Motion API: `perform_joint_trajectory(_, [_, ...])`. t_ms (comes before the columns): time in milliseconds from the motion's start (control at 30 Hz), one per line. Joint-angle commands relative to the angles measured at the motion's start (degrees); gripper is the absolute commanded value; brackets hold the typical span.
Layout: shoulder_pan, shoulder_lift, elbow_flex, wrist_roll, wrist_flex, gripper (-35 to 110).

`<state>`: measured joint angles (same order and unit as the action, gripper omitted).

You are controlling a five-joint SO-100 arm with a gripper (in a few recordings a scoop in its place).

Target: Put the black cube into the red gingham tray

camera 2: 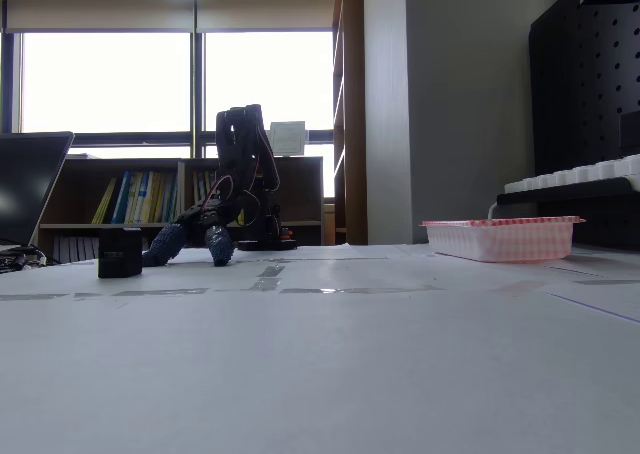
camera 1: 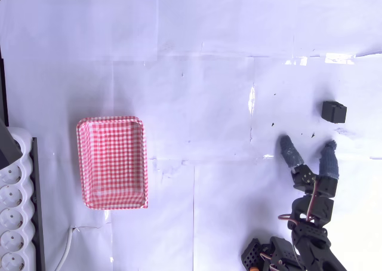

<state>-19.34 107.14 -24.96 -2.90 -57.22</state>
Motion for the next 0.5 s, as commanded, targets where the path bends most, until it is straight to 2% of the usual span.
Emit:
perform_joint_trajectory(0, [-1.1, 1.9, -4.7, -0.1, -1.1, 54])
perform_joint_trajectory(467, [-2.5, 13.7, -20.3, -1.2, -2.0, 53])
